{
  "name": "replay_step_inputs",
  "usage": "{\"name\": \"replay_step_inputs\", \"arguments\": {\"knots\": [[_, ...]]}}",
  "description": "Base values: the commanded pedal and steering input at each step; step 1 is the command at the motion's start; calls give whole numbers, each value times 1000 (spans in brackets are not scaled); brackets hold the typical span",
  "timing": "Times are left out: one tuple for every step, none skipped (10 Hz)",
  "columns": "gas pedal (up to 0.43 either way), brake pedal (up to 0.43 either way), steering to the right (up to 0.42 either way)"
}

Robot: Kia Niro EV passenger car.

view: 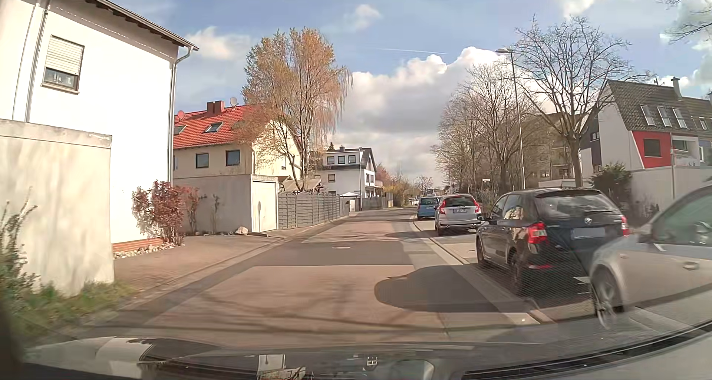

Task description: Follow the waypoints while adhering to traffic rules and regulations

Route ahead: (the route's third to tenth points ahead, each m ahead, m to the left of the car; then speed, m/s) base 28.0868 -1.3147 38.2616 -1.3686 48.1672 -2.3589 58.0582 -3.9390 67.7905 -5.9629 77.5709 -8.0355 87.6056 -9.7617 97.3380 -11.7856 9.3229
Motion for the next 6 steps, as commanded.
{"name": "replay_step_inputs", "arguments": {"knots": [[150, 0, -1], [150, 0, -1], [150, 0, 0], [150, 0, 0], [150, 0, -1], [150, 0, 0]]}}
